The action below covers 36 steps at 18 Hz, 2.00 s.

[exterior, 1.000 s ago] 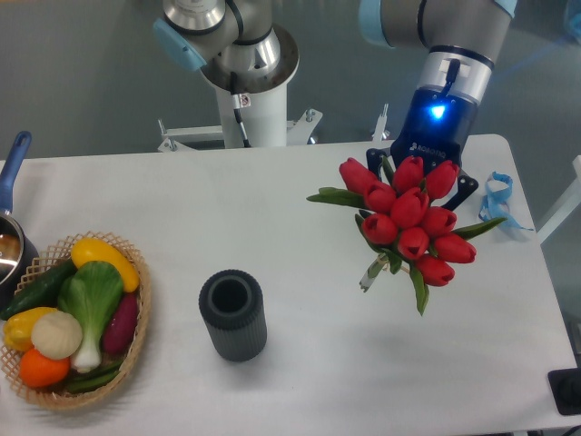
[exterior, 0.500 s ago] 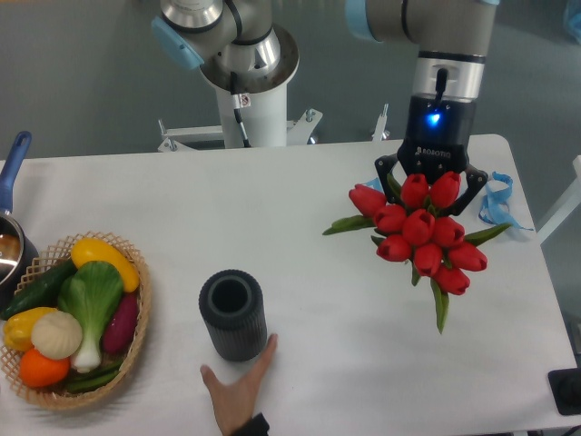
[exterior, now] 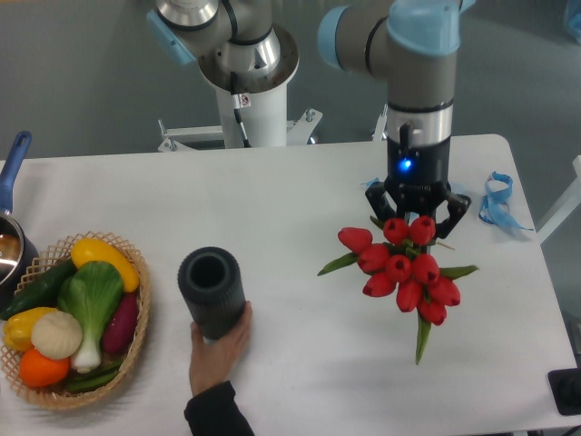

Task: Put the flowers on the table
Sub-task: 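Lower the gripped red tulips toward the table surface, then lay the tulips flat on the table and open the gripper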

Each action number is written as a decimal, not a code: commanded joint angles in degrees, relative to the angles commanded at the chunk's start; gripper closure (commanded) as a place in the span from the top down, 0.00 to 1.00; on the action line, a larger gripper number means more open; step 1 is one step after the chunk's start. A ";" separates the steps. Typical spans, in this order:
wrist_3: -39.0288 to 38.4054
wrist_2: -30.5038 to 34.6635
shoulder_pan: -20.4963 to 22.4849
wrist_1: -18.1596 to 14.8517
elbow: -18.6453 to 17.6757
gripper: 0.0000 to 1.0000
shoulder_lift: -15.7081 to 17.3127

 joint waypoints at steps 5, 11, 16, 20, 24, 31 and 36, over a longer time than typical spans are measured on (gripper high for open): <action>0.00 6.69 -2.11 0.09 1.40 0.35 -5.62; 0.09 16.70 -5.88 0.09 4.39 0.35 -13.62; 0.09 17.51 -7.21 0.18 5.80 0.35 -17.41; -0.53 17.51 -8.35 0.26 7.03 0.35 -19.78; 0.17 17.51 -8.62 0.44 7.21 1.00 -19.35; -0.17 16.10 -8.97 0.44 10.36 1.00 -14.78; 0.26 11.55 -7.66 -2.01 12.39 1.00 -8.89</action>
